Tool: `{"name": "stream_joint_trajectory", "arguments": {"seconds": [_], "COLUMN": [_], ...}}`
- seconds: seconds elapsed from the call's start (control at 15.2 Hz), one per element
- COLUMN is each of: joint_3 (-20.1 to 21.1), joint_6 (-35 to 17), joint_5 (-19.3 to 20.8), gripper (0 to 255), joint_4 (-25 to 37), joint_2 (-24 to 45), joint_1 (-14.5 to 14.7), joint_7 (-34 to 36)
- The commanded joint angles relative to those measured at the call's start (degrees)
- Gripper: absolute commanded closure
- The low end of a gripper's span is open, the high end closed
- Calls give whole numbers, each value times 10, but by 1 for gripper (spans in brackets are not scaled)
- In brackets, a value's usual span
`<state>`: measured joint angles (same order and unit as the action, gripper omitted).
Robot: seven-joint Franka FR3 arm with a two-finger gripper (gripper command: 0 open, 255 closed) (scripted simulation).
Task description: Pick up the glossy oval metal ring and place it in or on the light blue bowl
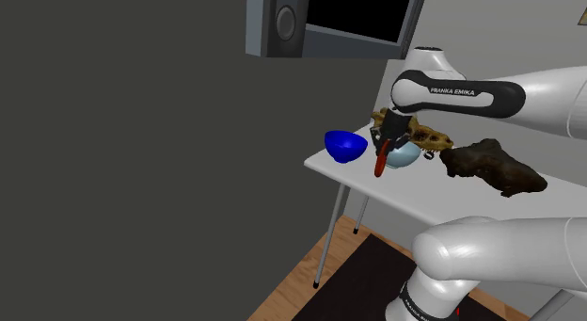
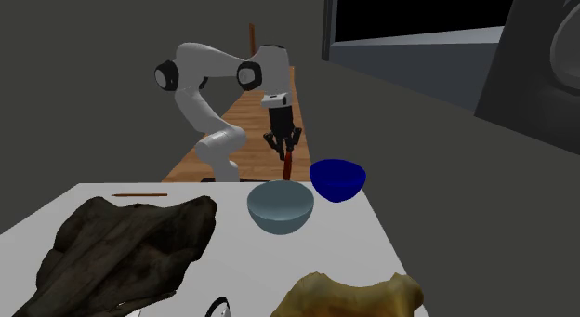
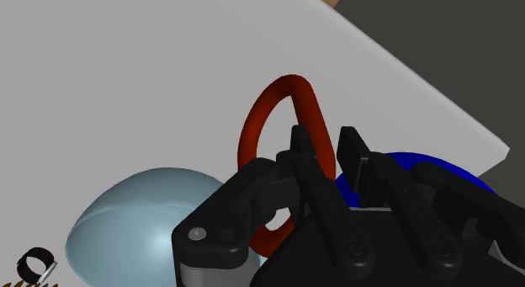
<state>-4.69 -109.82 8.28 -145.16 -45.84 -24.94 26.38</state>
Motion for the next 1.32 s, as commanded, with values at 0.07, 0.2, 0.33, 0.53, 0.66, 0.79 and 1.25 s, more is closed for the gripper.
{"name": "stream_joint_trajectory", "arguments": {"seconds": [0.07, 0.2, 0.33, 0.53, 0.66, 0.79, 1.25], "joint_3": [0, 1, 2, 3, 4, 5, 7], "joint_6": [21, 36, 50, 71, 85, 99, 148], "joint_5": [-1, -2, -4, -5, -6, -7, -10], "gripper": [255, 255, 255, 255, 255, 255, 255], "joint_4": [22, 39, 55, 81, 99, 117, 183], "joint_2": [1, 3, 5, 10, 13, 17, 35], "joint_1": [0, 1, 1, 2, 2, 2, 3], "joint_7": [-3, -4, -5, -7, -8, -9, -14]}}
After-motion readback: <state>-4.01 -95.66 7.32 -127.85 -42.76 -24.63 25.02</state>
